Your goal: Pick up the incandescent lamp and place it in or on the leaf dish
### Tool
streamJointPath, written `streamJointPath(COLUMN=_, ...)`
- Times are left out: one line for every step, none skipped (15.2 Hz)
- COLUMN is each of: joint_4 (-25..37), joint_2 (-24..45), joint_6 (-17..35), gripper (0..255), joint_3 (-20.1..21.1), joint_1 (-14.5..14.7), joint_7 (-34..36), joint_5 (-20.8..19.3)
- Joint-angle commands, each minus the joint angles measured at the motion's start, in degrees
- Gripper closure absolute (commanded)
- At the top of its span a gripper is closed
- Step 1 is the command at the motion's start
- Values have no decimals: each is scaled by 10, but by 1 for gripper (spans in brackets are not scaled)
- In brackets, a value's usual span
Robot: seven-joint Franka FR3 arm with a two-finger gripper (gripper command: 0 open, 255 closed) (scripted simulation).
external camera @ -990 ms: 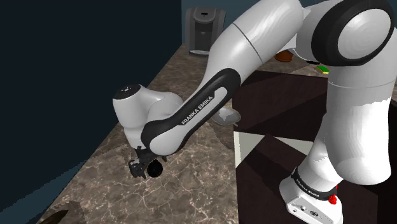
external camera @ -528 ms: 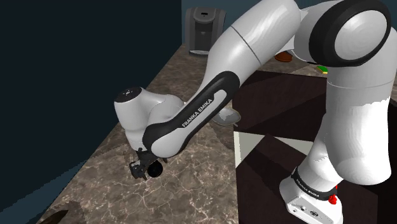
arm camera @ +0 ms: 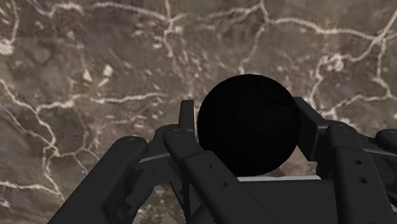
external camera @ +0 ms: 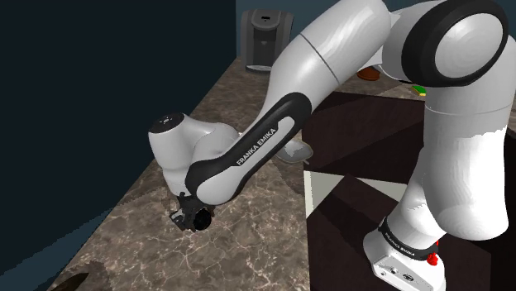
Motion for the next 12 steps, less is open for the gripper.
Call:
streamJointPath(joint_4=0, joint_2=0, joint_6=0, gripper=255, joint_3=0, joint_1=0, joint_7=0, joint_5=0)
streamJointPath(joint_4=0, joint_2=0, joint_6=0, gripper=255, joint_3=0, joint_1=0, joint_7=0, joint_5=0)
streamJointPath(joint_4=0, joint_2=0, joint_6=0, gripper=255, joint_3=0, joint_1=0, joint_7=0, joint_5=0)
streamJointPath(joint_4=0, joint_2=0, joint_6=0, gripper=255, joint_3=0, joint_1=0, joint_7=0, joint_5=0)
streamJointPath(joint_4=1, joint_2=-5, joint_6=-6, gripper=255, joint_3=2, joint_1=-1, joint_7=-2, joint_5=3)
streamJointPath(joint_4=2, joint_2=-11, joint_6=-12, gripper=255, joint_3=3, joint_1=-2, joint_7=-4, joint_5=6)
streamJointPath(joint_4=3, joint_2=-16, joint_6=-18, gripper=255, joint_3=5, joint_1=-4, joint_7=-6, joint_5=9)
streamJointPath(joint_4=4, joint_2=-21, joint_6=-24, gripper=255, joint_3=6, joint_1=-5, joint_7=-8, joint_5=12)
streamJointPath(joint_4=5, joint_2=-26, joint_6=-30, gripper=255, joint_3=8, joint_1=-6, joint_7=-9, joint_5=14)
streamJointPath(joint_4=7, joint_2=-31, joint_6=-36, gripper=255, joint_3=9, joint_1=-7, joint_7=-11, joint_5=17)
streamJointPath(joint_4=8, joint_2=-36, joint_6=-42, gripper=255, joint_3=10, joint_1=-8, joint_7=-13, joint_5=20)
streamJointPath(joint_4=10, joint_2=-41, joint_6=-48, gripper=255, joint_3=12, joint_1=-9, joint_7=-15, joint_5=23)
